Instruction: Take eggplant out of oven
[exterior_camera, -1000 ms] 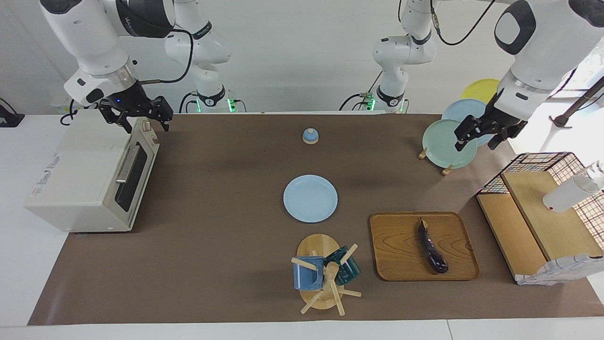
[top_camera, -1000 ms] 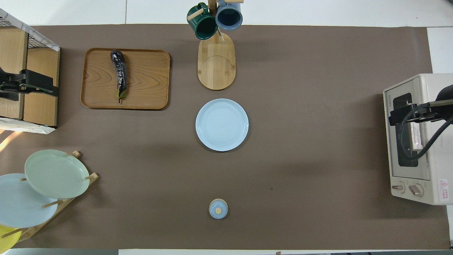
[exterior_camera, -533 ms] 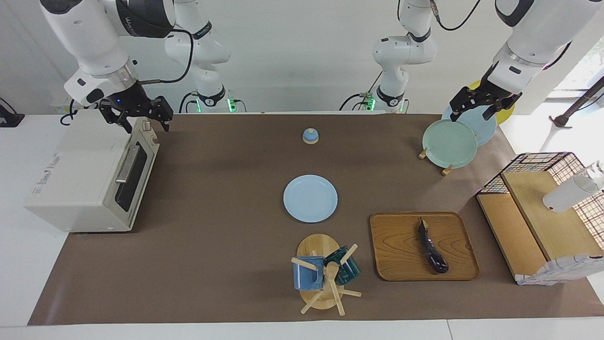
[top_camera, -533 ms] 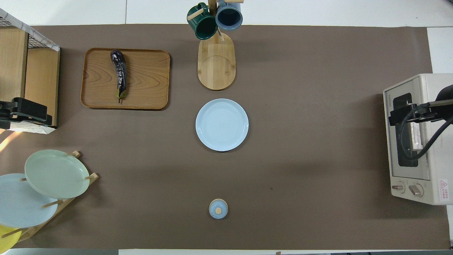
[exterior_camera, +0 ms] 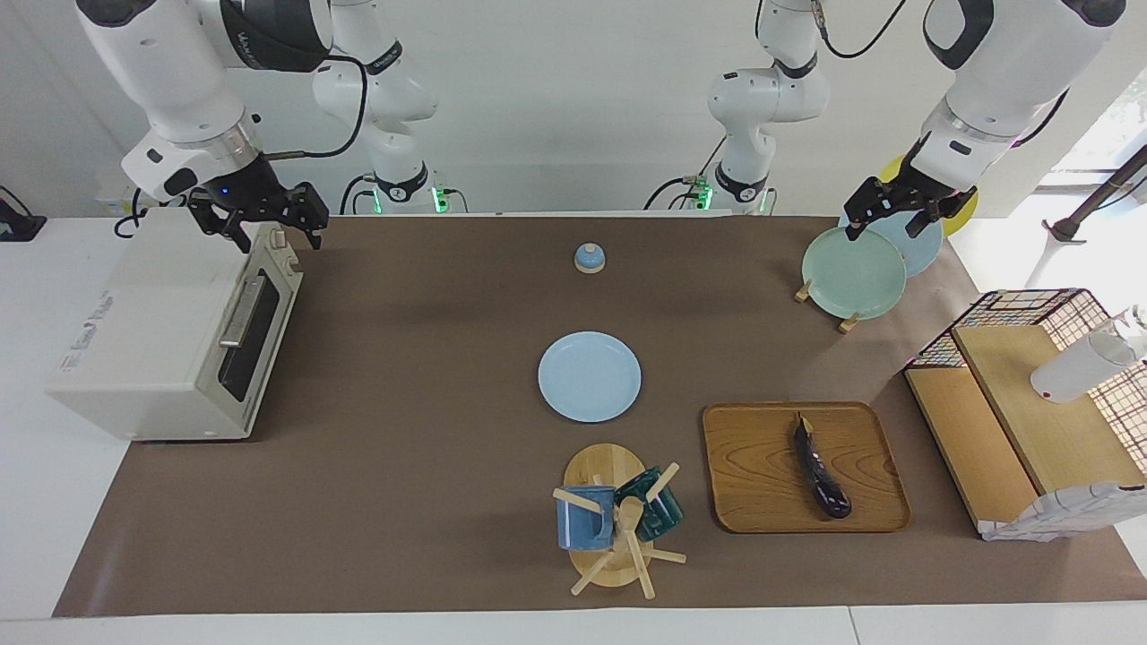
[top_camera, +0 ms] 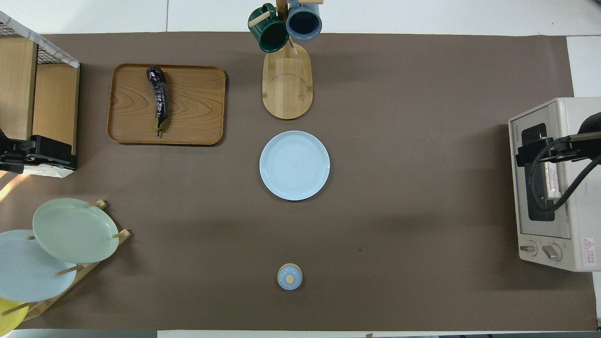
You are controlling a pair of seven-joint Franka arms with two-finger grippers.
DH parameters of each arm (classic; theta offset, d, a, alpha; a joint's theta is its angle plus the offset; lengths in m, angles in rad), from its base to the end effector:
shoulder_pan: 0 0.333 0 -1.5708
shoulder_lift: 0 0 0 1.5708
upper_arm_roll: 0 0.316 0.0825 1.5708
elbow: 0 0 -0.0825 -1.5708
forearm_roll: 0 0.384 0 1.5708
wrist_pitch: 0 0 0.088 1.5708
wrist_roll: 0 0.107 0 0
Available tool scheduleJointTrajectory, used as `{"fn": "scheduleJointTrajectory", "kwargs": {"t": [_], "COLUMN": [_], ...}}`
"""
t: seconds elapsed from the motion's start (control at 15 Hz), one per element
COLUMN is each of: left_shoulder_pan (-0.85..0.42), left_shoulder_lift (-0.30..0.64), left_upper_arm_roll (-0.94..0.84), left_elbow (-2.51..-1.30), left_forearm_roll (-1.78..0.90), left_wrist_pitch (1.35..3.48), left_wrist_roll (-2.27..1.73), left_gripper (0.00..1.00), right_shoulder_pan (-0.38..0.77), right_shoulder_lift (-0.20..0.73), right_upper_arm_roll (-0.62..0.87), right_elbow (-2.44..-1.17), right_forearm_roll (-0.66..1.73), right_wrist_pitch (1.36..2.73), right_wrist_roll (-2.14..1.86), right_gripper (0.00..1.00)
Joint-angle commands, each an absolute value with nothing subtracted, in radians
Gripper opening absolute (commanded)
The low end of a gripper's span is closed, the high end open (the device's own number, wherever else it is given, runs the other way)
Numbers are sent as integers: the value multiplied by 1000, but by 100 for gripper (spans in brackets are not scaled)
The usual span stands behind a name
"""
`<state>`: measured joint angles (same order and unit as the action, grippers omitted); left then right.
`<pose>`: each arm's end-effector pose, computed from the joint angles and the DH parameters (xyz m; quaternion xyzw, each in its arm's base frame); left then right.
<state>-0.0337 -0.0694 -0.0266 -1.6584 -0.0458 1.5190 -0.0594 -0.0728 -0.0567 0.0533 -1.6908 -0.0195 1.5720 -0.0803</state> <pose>0.5248 -0.0373 0.6167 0.9991 -0.0008 -0.0362 0.0198 0.5340 -0.0117 0.5989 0.9990 0.0306 -0.0316 0.0097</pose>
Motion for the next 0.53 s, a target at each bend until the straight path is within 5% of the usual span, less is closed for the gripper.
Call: {"fn": "scheduleJointTrajectory", "kwargs": {"t": [0.0,0.47], "left_shoulder_pan": [-29,-32], "left_shoulder_lift": [-87,-89], "left_upper_arm_roll": [-37,-41], "left_elbow": [-1672,-1674], "left_forearm_roll": [-25,-26], "left_wrist_pitch": [1534,1535], "left_wrist_roll": [-52,-54], "left_gripper": [100,100], "right_shoulder_pan": [-86,-86], "right_shoulder_lift": [-72,-71], "right_upper_arm_roll": [60,60], "right_elbow": [-1706,-1706], "right_forearm_roll": [6,6], "right_wrist_pitch": [1568,1566], "right_wrist_roll": [-69,-69], "right_gripper": [100,100]}}
